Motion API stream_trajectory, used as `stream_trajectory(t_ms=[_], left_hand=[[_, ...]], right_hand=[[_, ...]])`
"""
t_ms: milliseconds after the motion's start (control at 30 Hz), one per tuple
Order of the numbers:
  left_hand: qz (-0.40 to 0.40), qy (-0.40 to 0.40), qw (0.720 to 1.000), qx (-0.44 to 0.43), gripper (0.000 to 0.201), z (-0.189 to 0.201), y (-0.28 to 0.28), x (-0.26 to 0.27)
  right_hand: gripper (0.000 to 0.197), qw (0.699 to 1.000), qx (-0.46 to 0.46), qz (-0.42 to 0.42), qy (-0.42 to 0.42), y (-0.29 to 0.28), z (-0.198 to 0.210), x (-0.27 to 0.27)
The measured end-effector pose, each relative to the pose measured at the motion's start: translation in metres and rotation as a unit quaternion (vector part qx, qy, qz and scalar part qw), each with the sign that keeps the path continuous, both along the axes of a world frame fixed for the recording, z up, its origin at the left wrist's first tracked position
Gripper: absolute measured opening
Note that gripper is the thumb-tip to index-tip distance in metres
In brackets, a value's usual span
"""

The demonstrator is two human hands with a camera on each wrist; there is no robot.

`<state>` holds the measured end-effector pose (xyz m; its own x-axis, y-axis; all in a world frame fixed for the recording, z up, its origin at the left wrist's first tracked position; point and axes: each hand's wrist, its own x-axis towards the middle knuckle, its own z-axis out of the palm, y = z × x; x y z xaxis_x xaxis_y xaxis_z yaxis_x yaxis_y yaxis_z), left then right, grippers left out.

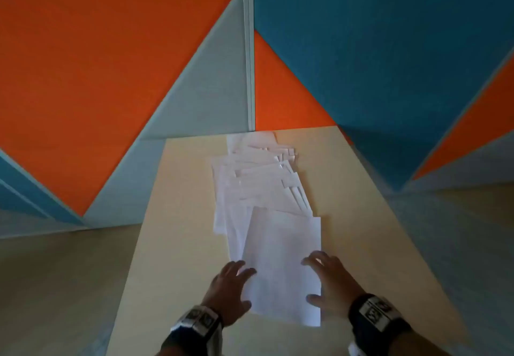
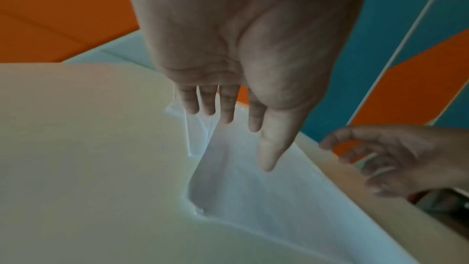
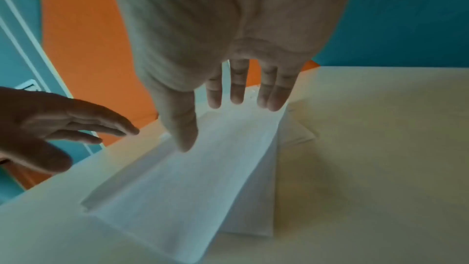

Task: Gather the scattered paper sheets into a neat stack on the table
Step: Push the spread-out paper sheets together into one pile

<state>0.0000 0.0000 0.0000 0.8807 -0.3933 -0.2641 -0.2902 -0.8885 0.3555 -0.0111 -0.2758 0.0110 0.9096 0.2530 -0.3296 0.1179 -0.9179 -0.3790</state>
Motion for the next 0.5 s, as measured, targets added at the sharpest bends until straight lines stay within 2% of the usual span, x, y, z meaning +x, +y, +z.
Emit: stream_trajectory(t_ms=[33,67,133,200,267,367,500], left_hand=[[-0.01,0.055,0.998,0.018,0.078,-0.005,-0.003,0.002],[-0.019,0.076,0.996,0.044,0.085,-0.006,-0.007,0.004],[-0.035,0.068,0.994,0.082,0.093,-0.015,-0.014,0.007],[-0.03,0.077,0.992,0.097,0.096,-0.028,-0.02,0.009],[-0.024,0.083,0.99,0.112,0.098,-0.035,-0.022,0.016],[0.002,0.088,0.992,0.088,0.101,-0.041,-0.023,0.028],[0.021,0.075,0.995,0.061,0.101,-0.045,-0.023,0.045]], right_hand=[[0.086,1.0,-0.004,-0.005,0.018,0.0,-0.004,0.004],[0.097,0.999,-0.023,-0.01,0.041,0.002,-0.007,0.007],[0.115,0.994,-0.072,0.002,0.079,0.002,-0.018,0.01],[0.122,0.99,-0.106,0.015,0.097,-0.002,-0.033,0.012],[0.123,0.987,-0.117,0.014,0.108,-0.007,-0.042,0.019],[0.119,0.988,-0.105,0.03,0.107,-0.015,-0.044,0.041],[0.102,0.992,-0.082,0.068,0.073,-0.029,-0.04,0.081]])
